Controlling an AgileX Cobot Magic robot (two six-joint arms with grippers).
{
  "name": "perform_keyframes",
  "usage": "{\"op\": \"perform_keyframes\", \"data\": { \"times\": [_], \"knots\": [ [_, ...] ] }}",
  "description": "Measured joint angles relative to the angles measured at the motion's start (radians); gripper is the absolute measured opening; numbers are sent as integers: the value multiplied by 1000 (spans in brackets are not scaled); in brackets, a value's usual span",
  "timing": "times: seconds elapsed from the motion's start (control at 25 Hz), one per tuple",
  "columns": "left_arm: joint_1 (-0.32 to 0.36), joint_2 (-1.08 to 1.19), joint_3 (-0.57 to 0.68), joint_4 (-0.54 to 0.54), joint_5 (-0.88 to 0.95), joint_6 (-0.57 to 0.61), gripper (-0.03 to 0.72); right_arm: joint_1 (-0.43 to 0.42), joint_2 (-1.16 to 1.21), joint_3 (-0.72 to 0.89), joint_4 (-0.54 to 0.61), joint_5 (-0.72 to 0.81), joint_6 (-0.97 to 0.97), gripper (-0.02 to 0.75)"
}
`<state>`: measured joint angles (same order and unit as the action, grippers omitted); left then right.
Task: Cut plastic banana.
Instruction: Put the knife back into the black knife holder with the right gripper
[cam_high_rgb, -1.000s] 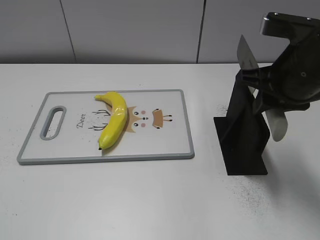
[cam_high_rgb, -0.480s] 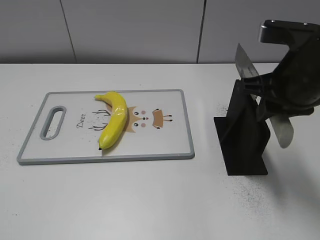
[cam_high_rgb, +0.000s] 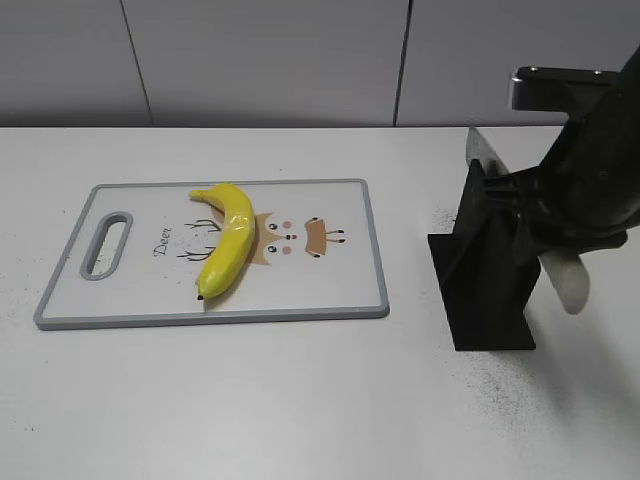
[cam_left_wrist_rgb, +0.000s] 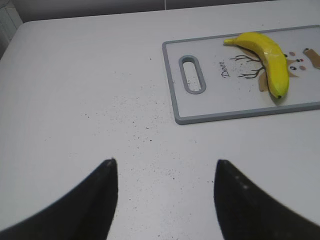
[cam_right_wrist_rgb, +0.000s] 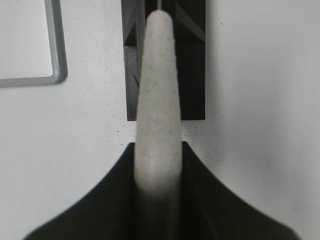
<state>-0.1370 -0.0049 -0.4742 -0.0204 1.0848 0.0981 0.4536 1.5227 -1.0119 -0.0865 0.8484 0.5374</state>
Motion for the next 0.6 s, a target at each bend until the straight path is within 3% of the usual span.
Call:
{"op": "perform_keyframes", "data": {
  "times": [0.08, 0.32, 0.4, 0.6],
  "knots": [
    [0, 0, 0, 0, 0, 0, 573, 0, 0, 0, 10, 1, -17, 207],
    [0, 0, 0, 1, 0, 0, 570, 0, -7, 0, 38, -2, -58, 537],
    [0, 0, 0, 1, 0, 0, 569, 0, -27, 0, 35, -13, -63, 609],
    [0, 0, 0, 2, 0, 0, 579, 0, -136, 0, 19, -32, -153, 647]
  ]
}}
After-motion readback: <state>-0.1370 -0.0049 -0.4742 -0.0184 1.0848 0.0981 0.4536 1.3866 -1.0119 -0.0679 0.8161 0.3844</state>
